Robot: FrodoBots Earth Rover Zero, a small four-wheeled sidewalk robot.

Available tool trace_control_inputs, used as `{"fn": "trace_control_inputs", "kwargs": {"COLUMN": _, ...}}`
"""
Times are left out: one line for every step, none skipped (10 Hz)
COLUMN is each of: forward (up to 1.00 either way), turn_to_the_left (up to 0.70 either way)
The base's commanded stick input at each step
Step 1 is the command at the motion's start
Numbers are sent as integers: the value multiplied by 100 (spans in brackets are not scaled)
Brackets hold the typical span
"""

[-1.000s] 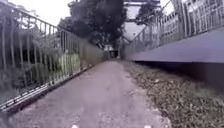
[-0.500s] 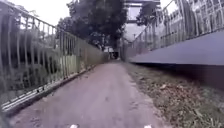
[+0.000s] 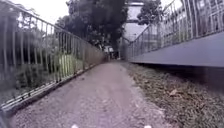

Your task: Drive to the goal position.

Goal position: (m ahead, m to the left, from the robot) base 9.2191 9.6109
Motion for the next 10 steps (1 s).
{"fn": "trace_control_inputs", "kwargs": {"forward": 70, "turn_to_the_left": 0}}
{"fn": "trace_control_inputs", "kwargs": {"forward": 70, "turn_to_the_left": 0}}
{"fn": "trace_control_inputs", "kwargs": {"forward": 70, "turn_to_the_left": 0}}
{"fn": "trace_control_inputs", "kwargs": {"forward": 70, "turn_to_the_left": 0}}
{"fn": "trace_control_inputs", "kwargs": {"forward": 70, "turn_to_the_left": 0}}
{"fn": "trace_control_inputs", "kwargs": {"forward": 70, "turn_to_the_left": 0}}
{"fn": "trace_control_inputs", "kwargs": {"forward": 70, "turn_to_the_left": 0}}
{"fn": "trace_control_inputs", "kwargs": {"forward": 70, "turn_to_the_left": 0}}
{"fn": "trace_control_inputs", "kwargs": {"forward": 70, "turn_to_the_left": 0}}
{"fn": "trace_control_inputs", "kwargs": {"forward": 70, "turn_to_the_left": 0}}
